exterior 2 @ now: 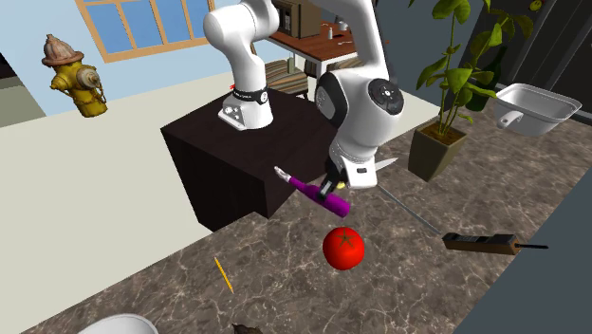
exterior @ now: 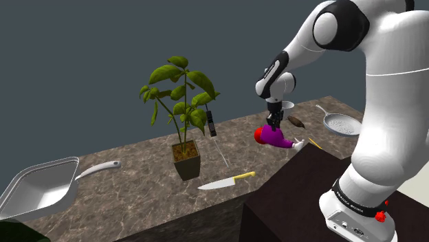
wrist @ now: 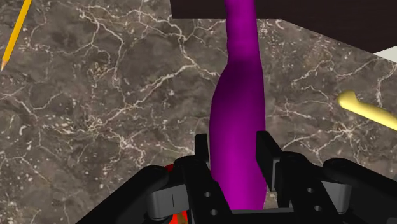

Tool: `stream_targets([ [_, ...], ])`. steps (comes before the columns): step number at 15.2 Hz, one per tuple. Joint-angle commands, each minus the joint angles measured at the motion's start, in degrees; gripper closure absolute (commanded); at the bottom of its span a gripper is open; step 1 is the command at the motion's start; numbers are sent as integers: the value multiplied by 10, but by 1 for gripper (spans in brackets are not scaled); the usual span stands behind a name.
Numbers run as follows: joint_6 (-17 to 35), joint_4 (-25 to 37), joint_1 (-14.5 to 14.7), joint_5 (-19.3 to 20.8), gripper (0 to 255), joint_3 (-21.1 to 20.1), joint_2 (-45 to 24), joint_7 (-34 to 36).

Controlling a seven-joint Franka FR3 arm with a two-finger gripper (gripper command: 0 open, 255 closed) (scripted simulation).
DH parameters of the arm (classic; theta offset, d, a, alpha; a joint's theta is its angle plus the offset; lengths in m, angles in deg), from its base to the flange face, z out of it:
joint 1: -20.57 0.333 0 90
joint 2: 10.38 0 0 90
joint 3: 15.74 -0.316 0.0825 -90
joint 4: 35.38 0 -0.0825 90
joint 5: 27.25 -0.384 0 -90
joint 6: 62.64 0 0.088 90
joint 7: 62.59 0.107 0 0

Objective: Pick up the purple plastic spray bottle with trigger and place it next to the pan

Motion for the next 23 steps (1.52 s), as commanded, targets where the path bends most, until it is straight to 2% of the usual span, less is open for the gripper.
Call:
stream_targets([
  [1,-13,-4,2,5,255,3,14,2],
  [23,-160,13,16,47,255,21,148,25],
])
